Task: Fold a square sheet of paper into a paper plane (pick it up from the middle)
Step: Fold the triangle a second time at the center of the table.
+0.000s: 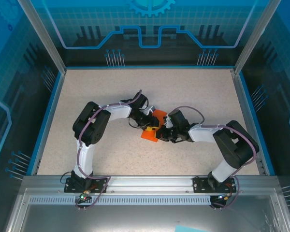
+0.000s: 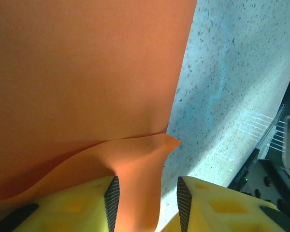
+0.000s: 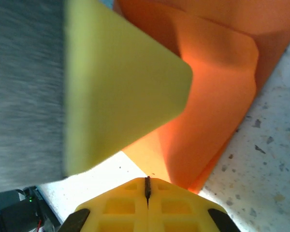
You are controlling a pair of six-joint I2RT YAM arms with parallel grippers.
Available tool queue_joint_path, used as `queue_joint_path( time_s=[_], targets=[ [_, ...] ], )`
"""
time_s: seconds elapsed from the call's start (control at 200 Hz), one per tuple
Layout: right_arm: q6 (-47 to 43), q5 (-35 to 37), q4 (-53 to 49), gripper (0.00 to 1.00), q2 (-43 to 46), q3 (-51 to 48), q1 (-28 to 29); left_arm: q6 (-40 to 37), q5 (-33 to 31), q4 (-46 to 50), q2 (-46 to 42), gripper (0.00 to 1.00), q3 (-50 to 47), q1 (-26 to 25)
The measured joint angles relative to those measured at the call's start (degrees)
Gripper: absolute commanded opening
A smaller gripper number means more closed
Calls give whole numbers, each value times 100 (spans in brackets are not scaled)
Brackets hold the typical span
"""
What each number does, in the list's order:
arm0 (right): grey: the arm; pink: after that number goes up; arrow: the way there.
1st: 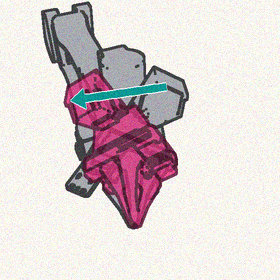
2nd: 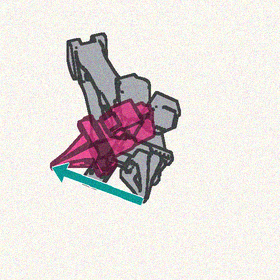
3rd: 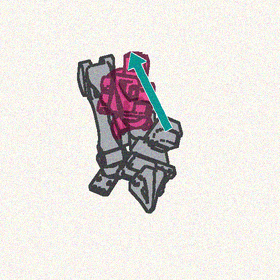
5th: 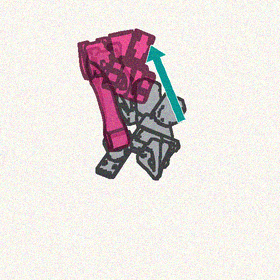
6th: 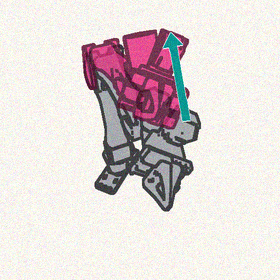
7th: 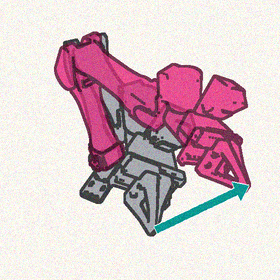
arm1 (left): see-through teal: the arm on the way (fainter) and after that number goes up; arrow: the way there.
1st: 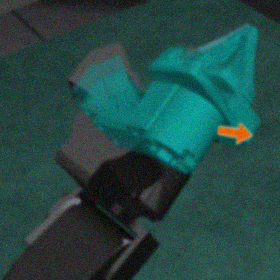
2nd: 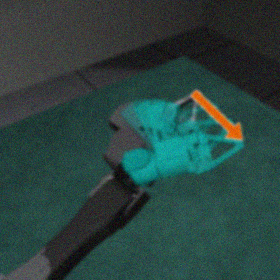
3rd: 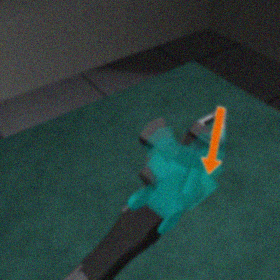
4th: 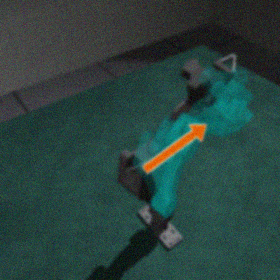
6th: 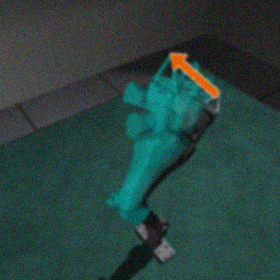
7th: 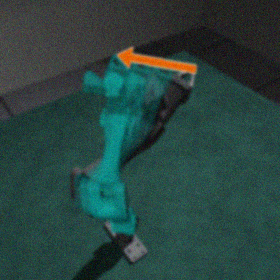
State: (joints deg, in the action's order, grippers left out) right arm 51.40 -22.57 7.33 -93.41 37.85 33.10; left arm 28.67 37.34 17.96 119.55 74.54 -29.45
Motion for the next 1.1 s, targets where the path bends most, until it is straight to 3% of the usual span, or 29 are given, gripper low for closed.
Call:
queue_joint_path(
  time_s=[0.615,1.095],
  targets=[
    [-313,173,9,3,-262,0,28,131,-35,221,164,42,348,0],
    [-503,284,-42,3,-249,2,66,-181,-125,643,422,42,839,199]
  ],
)
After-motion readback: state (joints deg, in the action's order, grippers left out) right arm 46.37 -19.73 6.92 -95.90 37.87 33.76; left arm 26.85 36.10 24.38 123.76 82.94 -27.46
